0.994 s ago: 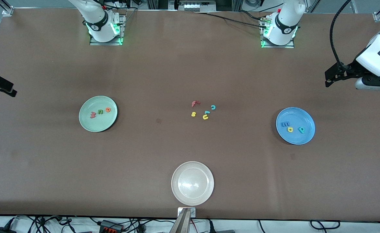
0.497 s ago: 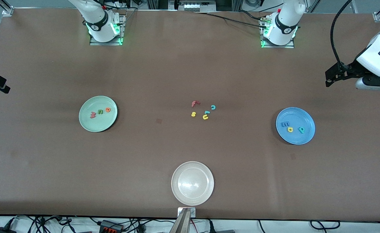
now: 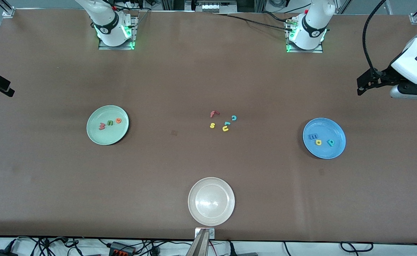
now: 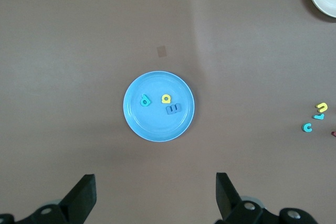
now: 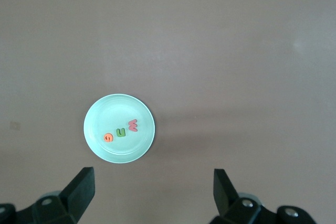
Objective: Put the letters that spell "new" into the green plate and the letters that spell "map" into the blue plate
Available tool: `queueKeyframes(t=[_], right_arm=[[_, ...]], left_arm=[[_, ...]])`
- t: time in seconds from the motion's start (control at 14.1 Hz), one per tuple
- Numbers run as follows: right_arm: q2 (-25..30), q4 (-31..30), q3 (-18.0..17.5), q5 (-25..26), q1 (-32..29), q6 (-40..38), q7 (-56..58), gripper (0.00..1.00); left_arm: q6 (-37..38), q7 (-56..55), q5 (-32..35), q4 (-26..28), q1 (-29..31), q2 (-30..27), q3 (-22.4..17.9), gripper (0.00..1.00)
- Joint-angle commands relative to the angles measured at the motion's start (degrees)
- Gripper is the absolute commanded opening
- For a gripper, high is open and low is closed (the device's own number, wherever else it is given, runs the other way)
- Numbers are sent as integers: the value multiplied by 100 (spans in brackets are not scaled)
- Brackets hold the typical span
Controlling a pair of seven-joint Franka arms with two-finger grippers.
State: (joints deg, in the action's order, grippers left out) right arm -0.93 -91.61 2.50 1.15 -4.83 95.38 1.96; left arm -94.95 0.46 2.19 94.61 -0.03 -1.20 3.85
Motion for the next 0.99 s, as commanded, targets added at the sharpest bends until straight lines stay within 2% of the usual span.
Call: queueKeyframes(t=[0.0, 0.92], right_arm=[[198, -243, -21, 79, 9, 25, -82, 100], [216, -358, -21, 70, 0, 34, -73, 100]], left_arm=[[117, 77, -87, -100, 29, -21, 19, 100], [292, 68, -87, -118, 11, -21, 19, 100]])
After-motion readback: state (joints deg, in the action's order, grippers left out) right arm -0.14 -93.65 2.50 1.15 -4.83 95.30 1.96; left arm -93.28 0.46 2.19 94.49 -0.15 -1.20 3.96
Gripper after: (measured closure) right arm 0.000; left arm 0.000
